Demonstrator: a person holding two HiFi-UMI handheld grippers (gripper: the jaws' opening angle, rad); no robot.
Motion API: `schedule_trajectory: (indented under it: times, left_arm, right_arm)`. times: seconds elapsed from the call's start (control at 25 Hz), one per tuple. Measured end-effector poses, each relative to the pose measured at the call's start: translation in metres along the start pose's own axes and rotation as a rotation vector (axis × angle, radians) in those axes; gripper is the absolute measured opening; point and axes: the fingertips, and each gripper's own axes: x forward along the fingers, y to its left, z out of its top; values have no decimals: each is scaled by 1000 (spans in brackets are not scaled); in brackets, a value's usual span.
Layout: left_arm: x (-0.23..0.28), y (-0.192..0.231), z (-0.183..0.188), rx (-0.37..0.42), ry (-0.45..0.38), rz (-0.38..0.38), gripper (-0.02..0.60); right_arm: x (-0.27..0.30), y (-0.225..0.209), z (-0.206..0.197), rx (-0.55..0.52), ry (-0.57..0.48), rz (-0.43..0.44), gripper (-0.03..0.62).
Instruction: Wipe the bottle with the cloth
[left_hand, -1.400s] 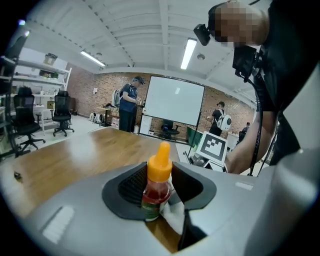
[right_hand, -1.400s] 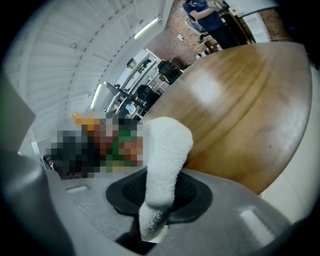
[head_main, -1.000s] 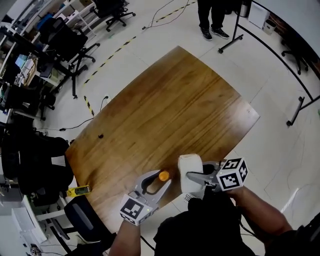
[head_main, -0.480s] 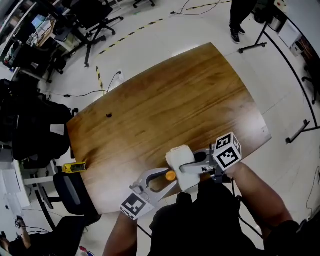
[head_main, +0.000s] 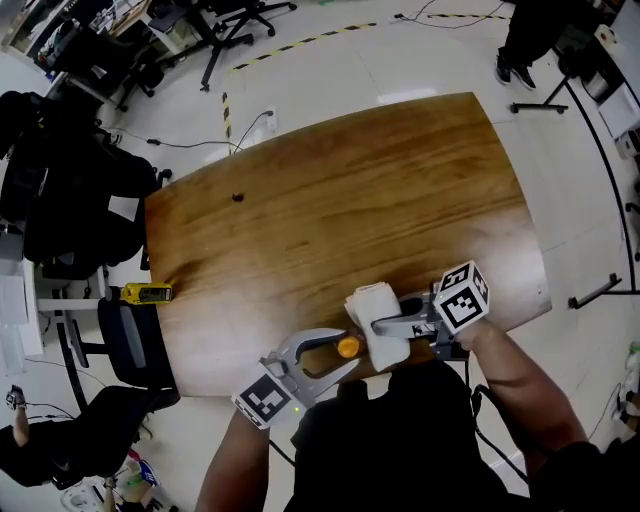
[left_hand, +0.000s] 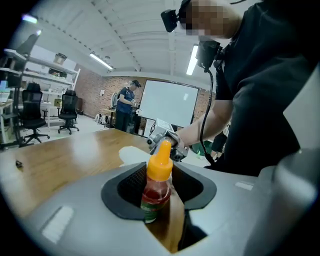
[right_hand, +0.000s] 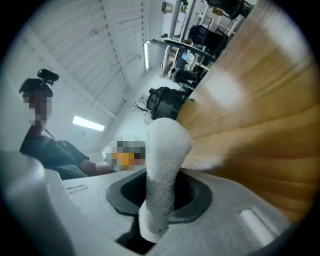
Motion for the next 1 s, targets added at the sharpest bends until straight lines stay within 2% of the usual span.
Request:
schedule_trajectory:
  times: [0.24, 0.52, 0.6, 0.68, 0.8, 0.92, 1.0]
  left_arm:
    - [2, 0, 1, 1, 4, 9, 170]
    - [5, 1, 0, -1, -12, 10, 169]
    - [6, 1, 0, 11, -6, 14, 168]
    - [7, 3, 0, 16, -13, 29, 167]
    - [8, 7, 2, 8, -52, 84, 170]
    - [12, 8, 1, 18, -52, 144, 201]
    - [16, 6, -7, 47, -9, 168, 208]
  right_arm:
    - [8, -32, -15, -48, 120, -194, 84]
    - [12, -59, -22, -112, 261, -486, 83]
    - [13, -65, -23, -142, 283, -540, 83]
    - [13, -67, -24, -154, 286, -559, 83]
    - [3, -60, -20, -143, 208, -580, 83]
    - [-23, -35, -2, -124, 9, -598, 84]
    - [-44, -9, 8, -109, -135, -593, 84]
